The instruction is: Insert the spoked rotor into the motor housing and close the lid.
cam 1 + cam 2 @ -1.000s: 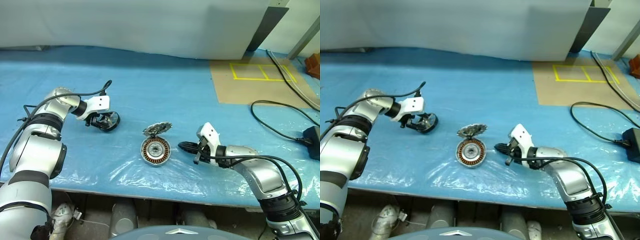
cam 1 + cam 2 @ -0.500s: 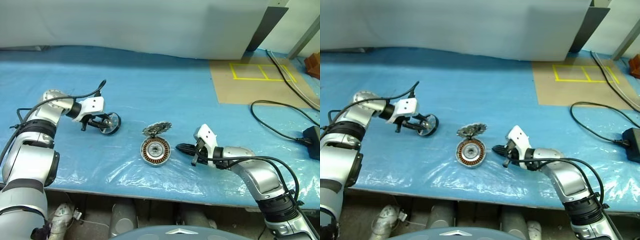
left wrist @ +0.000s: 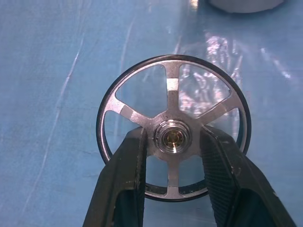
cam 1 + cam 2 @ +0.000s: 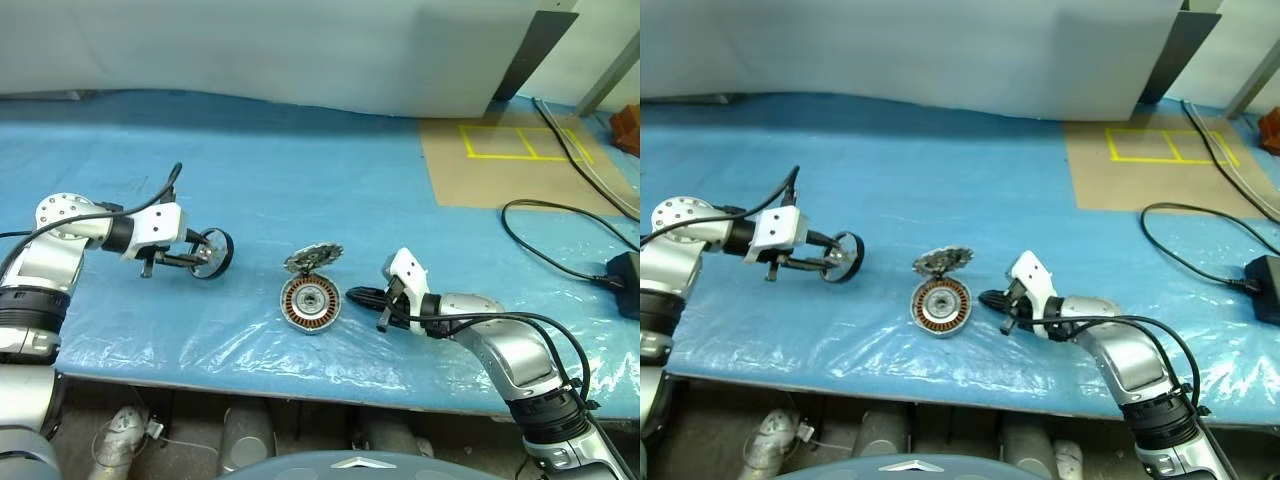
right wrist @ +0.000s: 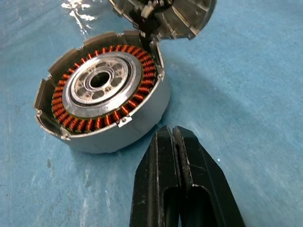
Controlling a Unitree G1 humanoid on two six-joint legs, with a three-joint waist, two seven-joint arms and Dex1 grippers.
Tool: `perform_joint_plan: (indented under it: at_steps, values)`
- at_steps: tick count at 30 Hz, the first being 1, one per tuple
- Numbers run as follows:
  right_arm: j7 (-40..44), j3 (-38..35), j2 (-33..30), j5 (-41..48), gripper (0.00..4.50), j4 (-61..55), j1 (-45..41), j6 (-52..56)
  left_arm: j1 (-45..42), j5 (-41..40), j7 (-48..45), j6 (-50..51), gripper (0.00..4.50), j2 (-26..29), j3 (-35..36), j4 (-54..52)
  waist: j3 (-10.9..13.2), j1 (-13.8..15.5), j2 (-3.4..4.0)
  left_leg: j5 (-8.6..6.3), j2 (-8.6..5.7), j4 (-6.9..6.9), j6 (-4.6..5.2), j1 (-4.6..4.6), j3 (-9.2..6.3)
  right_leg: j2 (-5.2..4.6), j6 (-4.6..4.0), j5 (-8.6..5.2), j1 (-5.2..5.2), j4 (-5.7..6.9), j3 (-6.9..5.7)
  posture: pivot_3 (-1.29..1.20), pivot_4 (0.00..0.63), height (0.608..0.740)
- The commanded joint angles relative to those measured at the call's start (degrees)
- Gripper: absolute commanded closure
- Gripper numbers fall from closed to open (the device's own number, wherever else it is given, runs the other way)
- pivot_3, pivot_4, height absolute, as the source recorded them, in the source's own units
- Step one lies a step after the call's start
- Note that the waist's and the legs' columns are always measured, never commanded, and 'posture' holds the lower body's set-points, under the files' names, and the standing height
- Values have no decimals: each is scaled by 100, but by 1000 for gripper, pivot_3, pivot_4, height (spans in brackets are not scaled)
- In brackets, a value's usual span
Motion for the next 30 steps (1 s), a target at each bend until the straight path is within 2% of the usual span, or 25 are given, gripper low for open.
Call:
perform_joint_plan:
  at_steps: [1, 7, 15, 21, 25, 30]
  values:
    - [198, -408, -150, 392, 4500, -266, -128, 37, 259, -539, 65, 727, 3035, -3, 25, -1383, 2, 7, 4, 0, 0, 1, 0, 0, 1, 0, 0, 0, 0, 0, 0, 0, 150, 740]
    - [345, -628, -555, 532, 4500, -269, -82, 112, 644, -698, 316, 1277, 3035, -337, -314, -2300, 4, -34, 9, 0, 4, 5, 1, 9, 3, 5, -1, -1, 3, 11, 4, 0, 150, 740]
    - [194, -648, -654, 573, 4500, -494, 120, 273, 415, -426, 716, 1299, 3035, -1288, -1072, -1878, 3, -7, 13, 0, 0, 9, 1, 11, 7, 4, 0, 0, 4, 13, 10, 0, 150, 740]
    - [165, -794, -851, 663, 4500, -740, 344, 458, 171, -378, 1069, 1321, 3035, -1950, -1237, -1668, 4, -8, 13, 1, -1, 18, 1, 10, 6, 3, 1, 1, 8, 15, 11, 0, 150, 740]
    - [161, -851, -982, 715, 4500, -859, 445, 537, 104, -421, 1073, 1294, 3035, -2138, -1300, -1670, 4, -8, 13, 1, 0, 17, 1, 11, 6, 4, 1, 1, 8, 15, 12, 0, 150, 740]
    - [127, -889, -1038, 763, 4500, -972, 484, 638, 91, -480, 881, 1331, 3035, -2020, -1341, -1879, 3, -8, 13, 1, 0, 17, 1, 11, 6, 4, 1, 1, 8, 15, 12, 0, 150, 740]
